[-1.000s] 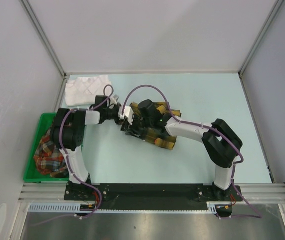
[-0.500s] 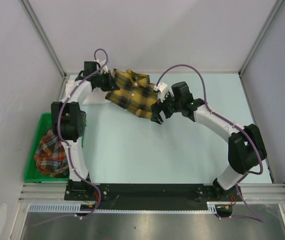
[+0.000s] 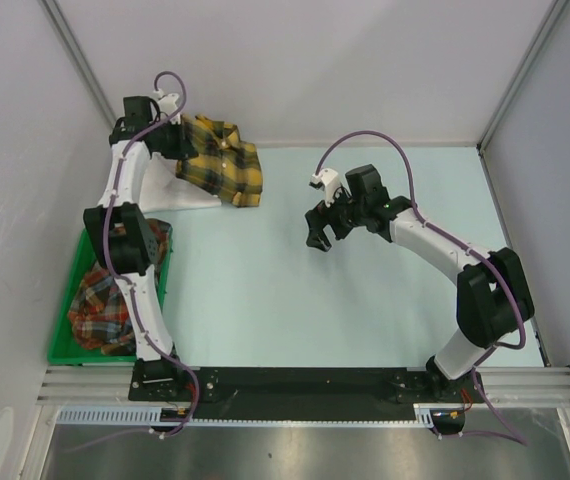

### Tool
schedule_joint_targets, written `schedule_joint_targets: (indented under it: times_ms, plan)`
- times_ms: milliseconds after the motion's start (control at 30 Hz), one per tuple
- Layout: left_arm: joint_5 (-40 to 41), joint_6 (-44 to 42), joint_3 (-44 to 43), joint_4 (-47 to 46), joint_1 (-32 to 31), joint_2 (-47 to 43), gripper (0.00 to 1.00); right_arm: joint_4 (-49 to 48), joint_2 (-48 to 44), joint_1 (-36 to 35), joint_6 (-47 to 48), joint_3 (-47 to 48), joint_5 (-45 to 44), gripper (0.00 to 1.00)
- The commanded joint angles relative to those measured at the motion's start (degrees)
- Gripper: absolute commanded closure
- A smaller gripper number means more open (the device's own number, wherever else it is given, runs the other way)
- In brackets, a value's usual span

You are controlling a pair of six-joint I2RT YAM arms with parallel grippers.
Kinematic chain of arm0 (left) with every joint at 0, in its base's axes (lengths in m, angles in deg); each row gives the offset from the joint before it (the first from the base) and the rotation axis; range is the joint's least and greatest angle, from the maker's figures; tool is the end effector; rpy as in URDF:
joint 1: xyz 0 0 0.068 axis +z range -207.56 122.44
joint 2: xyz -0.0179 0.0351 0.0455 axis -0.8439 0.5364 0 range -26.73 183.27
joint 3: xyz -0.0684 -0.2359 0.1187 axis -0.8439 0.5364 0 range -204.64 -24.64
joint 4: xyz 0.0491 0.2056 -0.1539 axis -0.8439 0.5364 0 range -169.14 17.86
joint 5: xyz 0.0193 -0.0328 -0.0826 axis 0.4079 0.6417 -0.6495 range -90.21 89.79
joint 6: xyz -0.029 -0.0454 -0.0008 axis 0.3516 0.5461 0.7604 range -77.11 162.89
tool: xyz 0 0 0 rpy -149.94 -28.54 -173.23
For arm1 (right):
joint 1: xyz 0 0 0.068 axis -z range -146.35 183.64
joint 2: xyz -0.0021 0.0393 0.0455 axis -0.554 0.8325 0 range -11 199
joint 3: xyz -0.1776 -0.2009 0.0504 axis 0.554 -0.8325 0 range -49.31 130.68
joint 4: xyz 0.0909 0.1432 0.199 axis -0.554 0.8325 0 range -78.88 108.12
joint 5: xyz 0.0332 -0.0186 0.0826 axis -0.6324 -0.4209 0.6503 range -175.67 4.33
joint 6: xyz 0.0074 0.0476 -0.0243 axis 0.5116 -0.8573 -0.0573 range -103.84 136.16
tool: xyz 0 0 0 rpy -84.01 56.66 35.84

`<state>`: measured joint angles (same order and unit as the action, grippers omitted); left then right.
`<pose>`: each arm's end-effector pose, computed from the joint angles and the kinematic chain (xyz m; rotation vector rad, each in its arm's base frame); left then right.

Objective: Fold and stack the long sleeve shirts
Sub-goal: Neatly place the folded shirt to the corner

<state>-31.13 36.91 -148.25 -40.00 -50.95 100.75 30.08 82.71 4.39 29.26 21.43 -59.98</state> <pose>0.5043 0.0401 0.2951 0.2557 2.2284 -0.5059 0.3110 0.1919 0.2658 -1.0445 2.0514 0.6607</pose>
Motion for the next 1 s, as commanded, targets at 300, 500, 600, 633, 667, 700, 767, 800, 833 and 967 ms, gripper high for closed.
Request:
schedule_joint_targets:
  times_ms: [300,500,600,633,667,700,767,800,833,967]
  plan:
    - [-3.8,-7.9,-2.4,4.6,0.3,-9.2,1.0,0.9,-1.3,-0.1,0.9,0.5,-1.0,0.01]
    - [-5.1,-4.5,-1.5,2.5,0.3,-11.0,1.0,0.8,-1.5,-0.2,0.7,0.1,-1.0,0.0]
    - [-5.6,-2.9,-2.2,1.7,0.2,-10.8,1.0,0.9,-1.6,-0.2,1.0,0.0,-1.1,0.0]
    - [-5.7,-2.6,-2.5,1.6,0.3,-10.8,1.0,0.9,-1.6,-0.2,1.0,0.0,-1.1,0.0]
    - [-5.9,-2.5,-3.0,1.6,0.3,-10.8,1.0,0.9,-1.7,-0.2,1.0,0.0,-1.1,0.0]
    - [-5.9,-2.0,-3.0,1.6,0.3,-10.7,1.0,1.0,-1.7,-0.2,1.0,0.0,-1.1,0.0]
    - [-5.8,-2.3,-3.0,1.6,0.3,-10.6,1.0,0.9,-1.7,-0.2,1.1,-0.1,-1.2,0.0]
    - [-5.8,-2.5,-3.1,1.9,0.4,-10.7,1.0,0.9,-1.7,-0.2,1.1,0.0,-1.2,0.0]
    - [-5.9,-2.6,-3.0,2.1,0.5,-10.5,1.0,0.9,-1.7,-0.2,1.1,-0.1,-1.2,0.0]
    - [-6.4,-3.2,-3.7,2.6,1.3,-10.5,1.0,0.9,-1.9,-0.3,1.2,-0.2,-1.3,0.0]
